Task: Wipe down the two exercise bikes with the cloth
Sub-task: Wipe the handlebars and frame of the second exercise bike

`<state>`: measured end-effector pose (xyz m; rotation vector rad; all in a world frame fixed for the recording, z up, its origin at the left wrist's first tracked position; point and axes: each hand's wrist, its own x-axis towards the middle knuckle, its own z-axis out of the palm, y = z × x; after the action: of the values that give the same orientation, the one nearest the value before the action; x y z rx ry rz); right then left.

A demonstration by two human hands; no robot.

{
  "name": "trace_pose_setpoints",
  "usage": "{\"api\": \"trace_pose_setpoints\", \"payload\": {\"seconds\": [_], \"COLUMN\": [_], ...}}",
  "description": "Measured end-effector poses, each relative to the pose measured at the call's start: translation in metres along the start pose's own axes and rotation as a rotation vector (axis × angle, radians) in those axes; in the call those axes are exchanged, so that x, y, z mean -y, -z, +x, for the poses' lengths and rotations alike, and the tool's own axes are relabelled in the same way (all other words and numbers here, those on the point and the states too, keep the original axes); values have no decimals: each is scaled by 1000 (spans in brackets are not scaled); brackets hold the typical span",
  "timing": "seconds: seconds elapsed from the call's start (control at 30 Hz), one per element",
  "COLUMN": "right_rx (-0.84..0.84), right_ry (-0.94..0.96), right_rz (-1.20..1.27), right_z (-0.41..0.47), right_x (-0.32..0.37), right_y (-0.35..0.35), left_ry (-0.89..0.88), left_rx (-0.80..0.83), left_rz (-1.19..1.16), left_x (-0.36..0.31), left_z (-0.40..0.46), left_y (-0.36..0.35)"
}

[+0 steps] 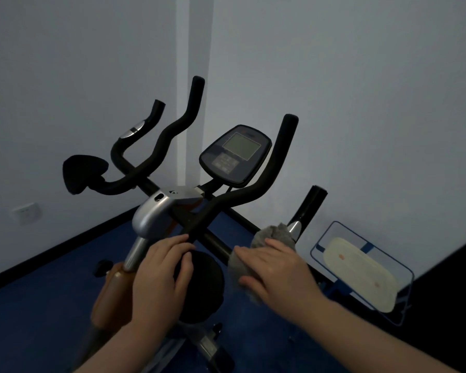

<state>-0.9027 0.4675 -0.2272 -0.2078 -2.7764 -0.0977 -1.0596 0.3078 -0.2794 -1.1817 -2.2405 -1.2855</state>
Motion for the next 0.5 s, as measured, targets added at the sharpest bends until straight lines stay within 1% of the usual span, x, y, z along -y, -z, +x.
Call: {"api": "trace_pose_setpoints", "payload": {"seconds": [0.07, 0.1, 0.13, 0.2, 0.27, 0.3, 0.37, 0.47, 0.5], "right_rx": [43, 39, 38, 86, 126, 136, 162, 307, 307], "right_ry": [20, -6, -52, -205, -304, -305, -248, -132, -106], "right_rz": [32, 15, -50, -212, -282, -267, -261, -268, -265], "right_z": [-3, -4, -2, 4, 16, 23, 33, 22, 18], "right_x": [-12, -14, -12, 1, 20, 26, 26, 3, -1], "right_y": [10, 11, 9, -3, -13, -16, -15, -8, -7], "left_ry": [11, 17, 22, 26, 25, 23, 15, -5, -5], "left_rx": [-11, -15, -15, -10, -9, -11, -11, -17, -24], "left_rz": [-34, -50, -67, -95, -116, -122, -131, -147, -156], "left_x": [-1, -2, -2, -1, 0, 1, 2, 2, 3], "left_z": [0, 1, 1, 1, 1, 1, 1, 0, 0], "left_y": [1, 0, 0, 0, 0, -1, -2, -3, -4]}}
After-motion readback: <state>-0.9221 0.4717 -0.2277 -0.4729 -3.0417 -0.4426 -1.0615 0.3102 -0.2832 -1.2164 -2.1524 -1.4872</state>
